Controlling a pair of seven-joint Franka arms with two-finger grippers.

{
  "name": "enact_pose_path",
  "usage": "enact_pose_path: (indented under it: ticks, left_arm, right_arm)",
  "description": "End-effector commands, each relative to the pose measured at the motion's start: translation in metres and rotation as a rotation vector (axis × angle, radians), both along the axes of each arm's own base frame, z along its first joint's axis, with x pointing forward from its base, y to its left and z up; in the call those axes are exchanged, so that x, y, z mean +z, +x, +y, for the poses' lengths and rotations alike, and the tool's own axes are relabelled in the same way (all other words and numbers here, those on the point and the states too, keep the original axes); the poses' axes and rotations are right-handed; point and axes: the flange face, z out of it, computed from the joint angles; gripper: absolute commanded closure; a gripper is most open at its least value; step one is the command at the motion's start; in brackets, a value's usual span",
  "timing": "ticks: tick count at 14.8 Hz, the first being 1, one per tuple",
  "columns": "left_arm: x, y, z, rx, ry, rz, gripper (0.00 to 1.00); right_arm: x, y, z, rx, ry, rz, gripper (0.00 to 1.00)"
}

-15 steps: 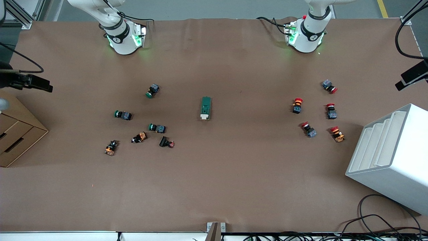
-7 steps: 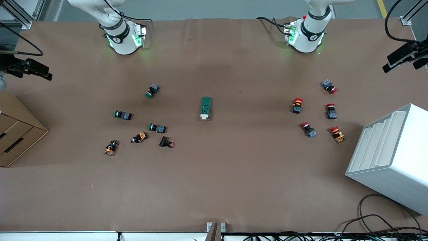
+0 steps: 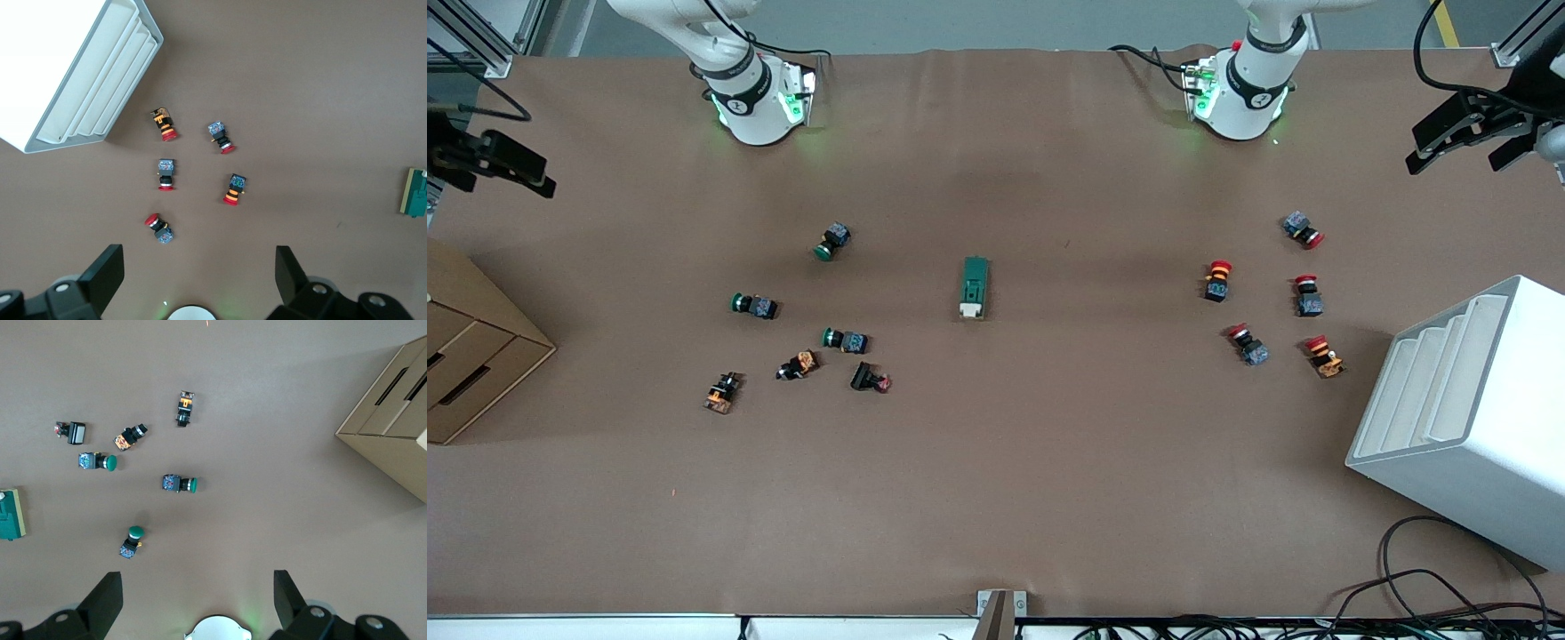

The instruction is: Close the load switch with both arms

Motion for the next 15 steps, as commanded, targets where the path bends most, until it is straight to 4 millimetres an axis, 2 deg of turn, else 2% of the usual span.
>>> enact_pose_path:
  ticks: [1, 7, 15]
  left_arm:
    - [0.000, -0.005, 0.001, -0.026, 0.021, -0.017, 0.00]
    - [-0.007, 0.000, -0.010, -0.045, 0.063, -0.035, 0.00]
    - [-0.006, 0.015, -0.008, -0.050, 0.041, -0.035, 0.00]
  right_arm:
    - [0.003, -0.011, -0.003, 0.015, 0.007, -0.018, 0.00]
    - [0.004, -0.007, 0.002, 0.025, 0.006, -0.038, 0.00]
    - [0.001, -0.007, -0.009, 0.006, 0.007, -0.027, 0.00]
